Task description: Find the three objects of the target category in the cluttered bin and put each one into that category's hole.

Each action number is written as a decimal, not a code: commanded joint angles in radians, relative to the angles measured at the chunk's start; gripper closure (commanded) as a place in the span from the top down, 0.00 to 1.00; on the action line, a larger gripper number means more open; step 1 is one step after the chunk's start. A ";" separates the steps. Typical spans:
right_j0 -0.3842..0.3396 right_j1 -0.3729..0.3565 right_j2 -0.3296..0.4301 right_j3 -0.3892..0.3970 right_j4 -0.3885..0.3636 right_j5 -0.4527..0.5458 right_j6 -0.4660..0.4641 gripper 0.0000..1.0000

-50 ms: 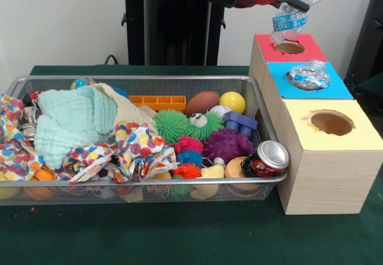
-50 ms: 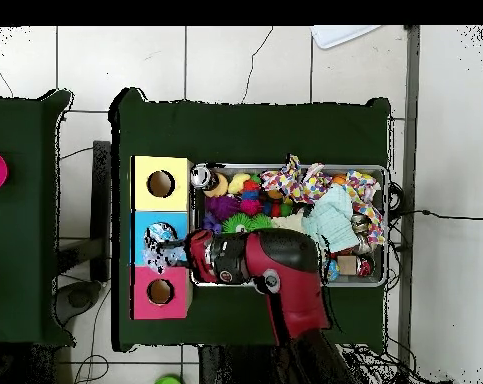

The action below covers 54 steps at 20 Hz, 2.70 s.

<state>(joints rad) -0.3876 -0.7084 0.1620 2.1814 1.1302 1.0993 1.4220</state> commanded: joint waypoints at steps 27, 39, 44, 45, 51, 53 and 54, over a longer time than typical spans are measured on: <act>0.067 0.001 0.092 -0.102 0.215 -0.019 0.226 0.00; 0.071 0.041 0.080 -0.104 0.228 -0.028 0.173 0.00; 0.073 0.049 0.082 -0.106 0.239 -0.032 0.163 0.00; 0.075 0.050 0.082 -0.105 0.243 -0.034 0.160 0.00; 0.106 0.055 0.085 -0.085 0.308 -0.050 0.119 0.00; 0.106 0.084 0.088 -0.098 0.314 -0.060 0.100 0.00; 0.118 0.073 0.084 -0.084 0.331 -0.058 0.090 0.00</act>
<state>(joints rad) -0.2922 -0.6904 0.1723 2.1343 1.3561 1.0991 1.4444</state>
